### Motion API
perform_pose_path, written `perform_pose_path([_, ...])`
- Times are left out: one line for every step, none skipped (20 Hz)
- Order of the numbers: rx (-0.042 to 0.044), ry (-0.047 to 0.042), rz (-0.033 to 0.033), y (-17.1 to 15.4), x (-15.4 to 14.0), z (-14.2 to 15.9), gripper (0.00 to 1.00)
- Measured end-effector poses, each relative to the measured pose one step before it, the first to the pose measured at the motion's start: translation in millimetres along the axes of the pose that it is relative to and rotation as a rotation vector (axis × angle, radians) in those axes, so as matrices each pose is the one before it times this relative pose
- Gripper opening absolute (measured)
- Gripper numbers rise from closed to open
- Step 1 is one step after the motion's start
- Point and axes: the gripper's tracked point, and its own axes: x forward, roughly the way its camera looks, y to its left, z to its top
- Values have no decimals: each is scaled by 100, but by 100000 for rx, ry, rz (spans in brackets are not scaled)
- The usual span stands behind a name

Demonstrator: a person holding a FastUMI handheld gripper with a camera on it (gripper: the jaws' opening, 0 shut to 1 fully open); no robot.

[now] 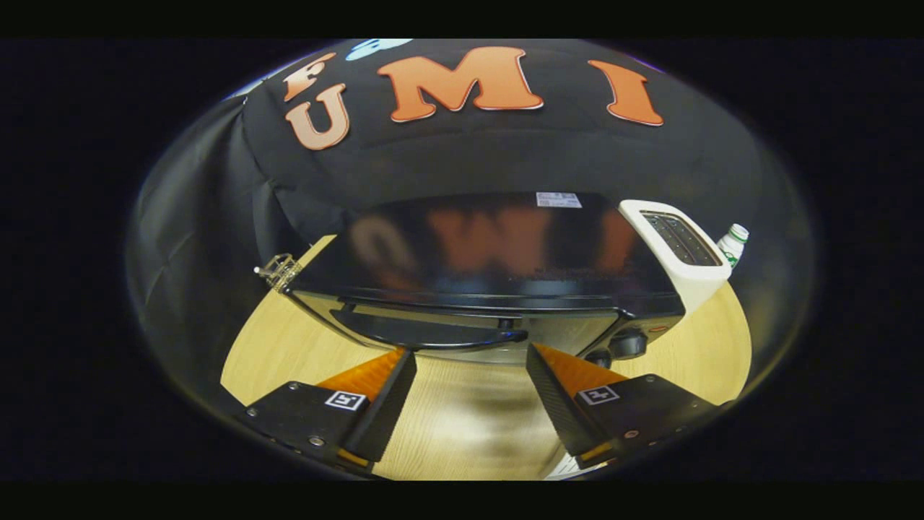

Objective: Open the toaster oven, put the food inside, and close the toaster oven door.

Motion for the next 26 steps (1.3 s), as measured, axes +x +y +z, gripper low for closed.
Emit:
perform_pose_path([-345, -406, -523, -97, 57, 128, 91])
perform_pose_path([-100, -343, -647, 28, -28, 54, 91])
perform_pose_path([-401, -110, -442, 384, 2073, 209, 91])
perform_pose_path([-375, -428, -29, -433, -2268, -276, 91])
perform_pose_path([-611, -490, -236, -94, -83, -22, 91])
perform_pose_path([-719, -358, -167, -184, -273, -43, 91])
perform_pose_path([-634, -644, -127, -130, -386, 136, 91])
perform_pose_path([-564, -576, -172, -191, -325, 66, 91])
perform_pose_path([-246, -1191, -124, -176, -350, 207, 91])
perform_pose_path([-71, -1221, -243, -170, -379, 323, 91])
perform_pose_path([169, -707, 139, -34, -134, 20, 91])
perform_pose_path([530, -428, -32, -187, -241, 146, 91])
perform_pose_path([568, -431, 32, -107, -304, 83, 91])
perform_pose_path([429, -443, -118, -148, -219, 101, 91])
perform_pose_path([155, -714, -192, -150, -195, 105, 91])
perform_pose_path([131, -599, -150, -149, -161, 185, 91])
perform_pose_path([192, -660, -209, -167, -155, 43, 91])
perform_pose_path([217, -408, 108, -49, -296, 155, 91])
perform_pose_path([260, -279, -67, -51, -210, 9, 91])
perform_pose_path([180, -368, 43, -88, -177, 58, 91])
perform_pose_path([221, -547, -289, -98, -317, 154, 91])
perform_pose_path([185, -586, 171, -26, -273, 166, 91])
perform_pose_path([225, -683, 6, -29, -477, 227, 91])
perform_pose_path([218, -533, 429, 24, -650, 286, 91])
perform_pose_path([216, -1559, 816, 239, -676, 587, 91])
perform_pose_path([-187, -2196, 479, 120, -681, 851, 91])
